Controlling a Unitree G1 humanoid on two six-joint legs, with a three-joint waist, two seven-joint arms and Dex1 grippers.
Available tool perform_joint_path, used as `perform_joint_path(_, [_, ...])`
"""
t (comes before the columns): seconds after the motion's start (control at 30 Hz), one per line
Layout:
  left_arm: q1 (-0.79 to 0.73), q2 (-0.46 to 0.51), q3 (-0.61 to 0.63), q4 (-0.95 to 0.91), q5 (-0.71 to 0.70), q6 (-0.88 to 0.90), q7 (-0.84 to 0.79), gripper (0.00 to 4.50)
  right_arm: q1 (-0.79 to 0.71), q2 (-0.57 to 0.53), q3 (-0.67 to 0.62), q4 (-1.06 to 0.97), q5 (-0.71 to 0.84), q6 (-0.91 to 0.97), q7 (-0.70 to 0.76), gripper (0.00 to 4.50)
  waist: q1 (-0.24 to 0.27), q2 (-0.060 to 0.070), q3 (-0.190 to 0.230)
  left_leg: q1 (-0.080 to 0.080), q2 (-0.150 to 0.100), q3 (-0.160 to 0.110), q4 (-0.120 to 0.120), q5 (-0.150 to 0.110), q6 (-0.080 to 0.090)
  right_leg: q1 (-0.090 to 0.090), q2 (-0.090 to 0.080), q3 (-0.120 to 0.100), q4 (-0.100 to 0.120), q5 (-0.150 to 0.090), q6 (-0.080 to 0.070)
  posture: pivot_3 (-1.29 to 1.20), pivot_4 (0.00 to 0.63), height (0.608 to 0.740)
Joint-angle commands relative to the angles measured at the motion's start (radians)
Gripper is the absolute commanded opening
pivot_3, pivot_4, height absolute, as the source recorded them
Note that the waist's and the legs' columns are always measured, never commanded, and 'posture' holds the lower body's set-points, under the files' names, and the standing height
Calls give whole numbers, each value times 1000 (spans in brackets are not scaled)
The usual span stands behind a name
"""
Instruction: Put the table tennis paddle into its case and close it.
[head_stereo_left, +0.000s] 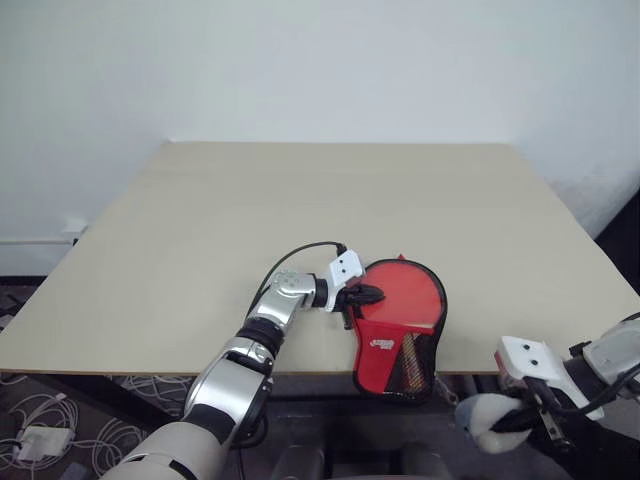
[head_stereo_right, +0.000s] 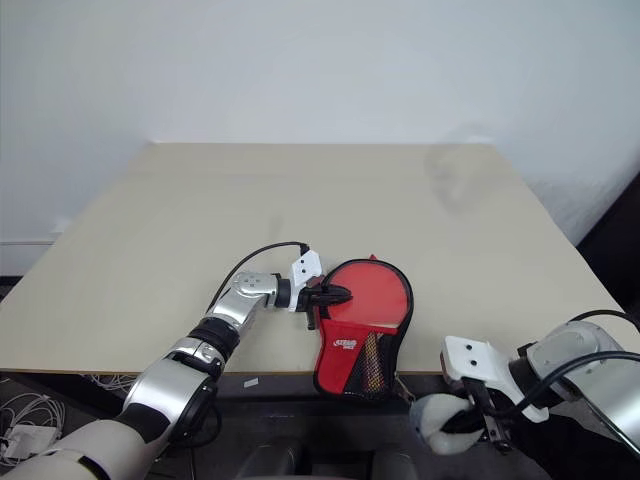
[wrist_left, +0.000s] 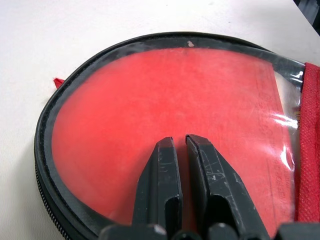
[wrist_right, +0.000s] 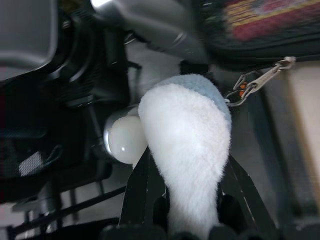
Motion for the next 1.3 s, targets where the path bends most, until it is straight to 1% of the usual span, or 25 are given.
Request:
perform_joint_path(0.03, [9,10,-8,15,29,17,3,292,4,-25,-33,-42,34,-31,43,429,0,0,0,0,0,0,0,0,0,0,0,0,0,0,0,0,0,740])
perform_joint_path(0.23, [10,4,0,8,26,35,34,292,-51,17,15,-46,38,-17,10,429,0,-2,0,0,0,0,0,-1,-1,0,0,0,0,0,0,0,0,740])
perform_joint_path(0.33, [4,6,15,1,19,66,67,292,-128,61,22,-2,70,35,-19,429,-1,-4,0,0,0,0,0,-1,-2,-1,0,0,0,0,0,0,0,740])
perform_joint_path(0.4, [4,14,25,-27,14,79,69,292,-183,91,7,29,114,73,-26,1139,-1,-6,0,1,1,0,0,-1,-2,0,0,0,0,0,0,0,0,740])
perform_joint_path(0.43, [4,20,31,-51,7,84,63,292,-217,109,-4,48,142,95,-30,1382,-1,-6,1,1,1,0,0,-1,-1,1,0,0,0,0,0,0,0,740])
perform_joint_path(0.53, [0,36,63,-128,-25,105,64,292,-327,172,-23,117,206,164,-67,2498,-2,-8,2,0,1,0,0,0,0,0,1,0,0,0,0,0,0,740])
perform_joint_path(0.57, [-1,43,74,-158,-37,121,63,691,-359,194,-26,140,215,179,-86,2907,-3,-9,3,0,1,0,0,0,0,-1,1,0,0,0,0,0,0,740])
perform_joint_path(0.6, [-2,49,81,-177,-45,134,61,914,-385,211,-23,154,220,192,-100,3291,-1,-10,3,-1,1,0,0,0,0,-1,1,0,1,1,-1,0,0,740])
perform_joint_path(0.7, [29,106,99,-329,-76,206,16,1981,-480,310,-25,236,211,232,-214,4382,-1,-12,5,-2,1,-1,0,0,0,-2,1,0,1,1,-1,0,0,740])
perform_joint_path(0.73, [45,129,115,-392,-101,239,-1,2326,-506,344,-27,265,202,241,-254,4500,-2,-12,5,-3,1,0,0,0,0,-3,1,0,1,1,-1,0,0,740])
perform_joint_path(0.87, [96,221,170,-550,-165,355,-11,3777,-557,423,-23,333,167,246,-355,4500,-4,-12,5,-2,1,-1,-1,0,0,-3,0,1,1,4,-6,0,0,740])
perform_joint_path(0.9, [111,246,181,-583,-174,378,-7,4068,-563,439,-28,347,163,245,-376,4500,-4,-11,4,-2,1,-1,-1,0,0,-3,0,1,1,4,-6,0,0,740])
perform_joint_path(0.93, [123,270,193,-606,-182,396,-7,4487,-571,454,-30,358,160,247,-395,4500,-4,-11,4,-2,1,-1,-1,0,0,-3,1,1,1,4,-6,0,0,740])
perform_joint_path(1.03, [165,341,233,-684,-213,469,7,4487,-582,484,-49,385,155,242,-439,4500,-4,-11,4,-2,1,0,-1,0,0,-3,1,1,1,4,-6,0,0,740])
perform_joint_path(1.13, [197,402,288,-691,-225,500,42,4487,-601,520,-56,417,148,242,-488,4500,-6,-11,4,-2,1,0,-1,0,0,-3,1,1,1,4,-6,0,0,740])
perform_joint_path(1.2, [226,435,317,-677,-206,472,91,4487,-608,536,-59,429,147,248,-508,4500,-7,-11,4,-1,1,0,-1,0,0,-3,1,1,1,4,-6,0,0,740])
perform_joint_path(1.3, [258,456,351,-657,-199,449,155,4487,-611,560,-48,445,141,236,-520,4500,-9,-11,4,-1,1,0,-2,0,0,-3,1,1,1,4,-6,0,0,740])
